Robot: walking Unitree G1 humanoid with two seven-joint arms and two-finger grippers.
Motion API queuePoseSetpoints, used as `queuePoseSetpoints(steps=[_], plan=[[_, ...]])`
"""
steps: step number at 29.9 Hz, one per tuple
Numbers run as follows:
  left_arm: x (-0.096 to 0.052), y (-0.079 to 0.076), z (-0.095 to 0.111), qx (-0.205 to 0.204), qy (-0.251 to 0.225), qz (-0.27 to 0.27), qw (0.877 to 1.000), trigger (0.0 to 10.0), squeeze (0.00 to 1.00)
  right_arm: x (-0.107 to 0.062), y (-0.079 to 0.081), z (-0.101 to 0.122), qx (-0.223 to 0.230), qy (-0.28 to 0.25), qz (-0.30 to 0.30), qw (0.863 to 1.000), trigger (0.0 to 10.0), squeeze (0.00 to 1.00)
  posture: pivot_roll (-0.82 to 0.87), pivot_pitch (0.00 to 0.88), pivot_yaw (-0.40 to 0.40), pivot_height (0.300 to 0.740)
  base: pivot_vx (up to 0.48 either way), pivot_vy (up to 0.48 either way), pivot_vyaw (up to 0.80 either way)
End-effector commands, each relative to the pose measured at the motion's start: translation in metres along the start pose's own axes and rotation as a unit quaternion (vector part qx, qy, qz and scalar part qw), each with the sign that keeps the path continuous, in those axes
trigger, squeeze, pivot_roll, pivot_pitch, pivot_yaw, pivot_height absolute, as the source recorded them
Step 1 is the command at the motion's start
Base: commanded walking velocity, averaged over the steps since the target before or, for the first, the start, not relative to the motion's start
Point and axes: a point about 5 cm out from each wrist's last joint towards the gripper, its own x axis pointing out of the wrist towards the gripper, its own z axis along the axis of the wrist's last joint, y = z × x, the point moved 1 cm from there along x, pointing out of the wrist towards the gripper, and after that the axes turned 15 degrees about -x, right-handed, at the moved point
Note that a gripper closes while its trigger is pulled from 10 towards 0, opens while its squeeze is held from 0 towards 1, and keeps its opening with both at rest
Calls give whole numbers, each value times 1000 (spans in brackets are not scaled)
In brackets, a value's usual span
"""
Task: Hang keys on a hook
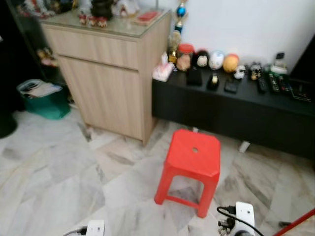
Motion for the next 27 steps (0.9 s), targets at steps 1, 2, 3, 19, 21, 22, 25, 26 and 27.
queuePoseSetpoints(steps=[1, 2, 3, 19, 21, 22, 25, 26, 27], plan=[[0, 2, -1, 4, 8, 3, 1000, 10000, 0, -1, -2, -5, 5, 8, -3, 1000, 10000, 0, -9, 0, -69, 740, -307, 0, 0], [0, 2, -2, 5, 10, 1, 1000, 10000, 0, -1, -2, -6, 7, 10, -4, 1000, 10000, 0, -12, 0, -69, 740, -304, 0, 0], [0, 1, -2, 7, 11, -1, 1000, 10000, 0, -1, -3, -6, 9, 11, -4, 1000, 10000, 0, -12, 0, -69, 740, -307, 0, -525], [-3, 15, -9, 21, 36, 19, 999, 10000, 0, -1, -3, -8, -8, 12, 8, 1000, 10000, 0, -17, 0, -75, 740, -169, 0, -426], [-3, 15, -10, 22, 39, 17, 999, 10000, 0, -1, -1, -8, -19, 13, 13, 1000, 10000, 0, -17, 0, -74, 740, 0, 0, 0], [-4, 15, -11, 26, 40, 16, 999, 10000, 0, -1, -1, -7, -22, 14, 15, 1000, 10000, 0, -17, 0, -71, 740, 0, 0, 0], [-3, 12, -11, 48, 43, 11, 998, 10000, 0, -1, -1, -7, -5, 15, 10, 1000, 10000, 0, -20, 0, -71, 740, 0, 0, 0], [-3, 11, -11, 51, 44, 11, 998, 10000, 0, -1, -1, -7, -8, 15, 11, 1000, 10000, 0, -20, 0, -71, 740, 0, 0, 0], [-3, 10, -11, 51, 44, 12, 998, 10000, 0, -1, -1, -7, -13, 15, 13, 1000, 10000, 0, -20, 0, -69, 740, 0, 0, 0]])
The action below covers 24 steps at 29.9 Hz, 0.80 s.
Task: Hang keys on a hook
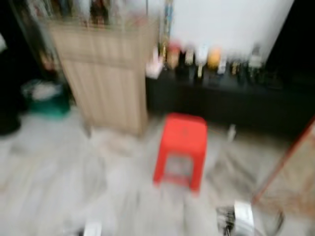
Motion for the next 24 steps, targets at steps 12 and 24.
queuePoseSetpoints(steps=[12, 24], plan=[[1, -9, -5, 17, 14, 0, 1000, 10000, 0, -1, -26, 3, 4, -4, -15, 1000, 10000, 0, -10, 0, -83, 740, 0, -294, 0], [1, -4, -5, 14, 16, 6, 1000, 10000, 0, -1, 21, -4, -9, 11, 13, 1000, 10000, 0, -5, 0, -94, 740, 0, -101, 0]])
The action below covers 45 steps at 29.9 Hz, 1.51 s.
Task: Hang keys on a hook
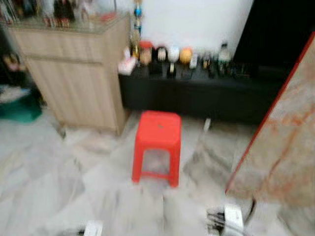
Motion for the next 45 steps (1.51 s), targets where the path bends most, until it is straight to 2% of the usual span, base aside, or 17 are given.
queuePoseSetpoints(steps=[1, 3, 5, 6, 8, 10, 14, 16, 18, 23, 26, 35, 39, 45], plan=[[-2, 9, -5, 3, 12, 11, 1000, 10000, 0, 0, -13, 4, -6, -8, -10, 1000, 10000, 0, -6, 0, -93, 740, 0, 0, 0], [-2, 10, -6, 3, 13, 12, 1000, 10000, 0, -1, -26, 0, -5, -6, -16, 1000, 10000, 0, -7, 0, -93, 740, 0, 0, 0], [-2, 10, -7, 4, 15, 12, 1000, 10000, 0, -4, -50, -6, -2, -2, -29, 1000, 10000, 0, -13, 0, -86, 740, 0, -242, 0], [-2, 10, -7, 4, 15, 12, 1000, 10000, 0, -4, -50, -6, -2, -2, -29, 1000, 10000, 0, -13, 0, -86, 740, 0, -244, 0], [-3, 11, -9, 6, 19, 12, 1000, 10000, 0, -7, -66, -9, 2, 0, -38, 999, 10000, 0, -16, 0, -82, 740, 0, -244, 0], [-3, 11, -10, 7, 20, 12, 1000, 10000, 0, -7, -67, -9, 3, 1, -39, 999, 10000, 0, -17, 0, -80, 740, 0, -247, 0], [-4, 12, -11, 10, 22, 11, 1000, 10000, 0, -3, -48, -4, 2, 0, -28, 1000, 10000, 0, -14, 0, -78, 740, 0, -260, 0], [-4, 12, -11, 10, 22, 11, 1000, 10000, 0, -3, -46, -4, 2, 0, -27, 1000, 10000, 0, -14, 0, -78, 740, 0, -285, 0], [-3, 11, -11, 11, 21, 10, 1000, 10000, 0, -2, -37, -3, -3, 1, -18, 1000, 10000, 0, -16, 0, -78, 740, 0, -315, 0], [-3, 10, -11, 14, 21, 7, 1000, 10000, 0, -1, -36, 1, 1, -4, -19, 1000, 10000, 0, -18, 0, -79, 740, 0, -322, 0], [-3, 8, -11, 16, 21, 5, 1000, 10000, 0, -2, -49, 5, -3, -11, -24, 1000, 10000, 0, -16, 0, -86, 740, 0, -322, 0], [-3, 7, -10, 13, 18, 4, 1000, 10000, 0, -2, -54, 12, -1, -18, -27, 999, 10000, 0, -19, 0, -86, 740, 0, -345, 0], [-3, 6, -13, 12, 21, 4, 1000, 10000, 0, 1, -39, 23, -5, -27, -20, 999, 10000, 0, -21, 0, -87, 740, 0, -361, 0], [-3, 4, -14, 13, 22, 2, 1000, 10000, 0, 4, -28, 34, -7, -33, -16, 999, 10000, 0, -23, 0, -87, 740, 0, -369, 0]])
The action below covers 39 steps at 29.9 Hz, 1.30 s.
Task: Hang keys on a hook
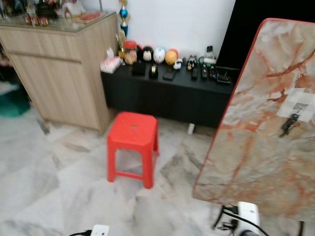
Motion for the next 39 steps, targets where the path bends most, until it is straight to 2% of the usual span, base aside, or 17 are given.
queuePoseSetpoints(steps=[1, 15, 25, 32, 39], plan=[[0, -6, -7, -1, 13, -7, 1000, 10000, 0, 0, -10, 5, -3, -2, -17, 1000, 10000, 0, -24, 0, -86, 740, 0, -480, 0], [-1, -6, -8, 3, 15, -8, 1000, 10000, 0, 1, -17, 11, -3, -5, -22, 1000, 10000, 0, -23, 0, -84, 740, 0, -473, 0], [0, -6, -6, 5, 15, -9, 1000, 10000, 0, 4, 0, 24, -1, -11, -17, 1000, 10000, 0, -22, 0, -80, 740, 0, -480, 0], [0, -6, -6, 7, 15, -9, 1000, 10000, 0, 4, -1, 26, 3, -9, -21, 1000, 10000, 0, -22, 0, -80, 740, 0, -480, 0], [0, -6, -7, 7, 15, -10, 1000, 10000, 0, 3, -4, 19, 2, -3, -25, 1000, 10000, 0, -25, 0, -80, 740, 0, -480, -768]])
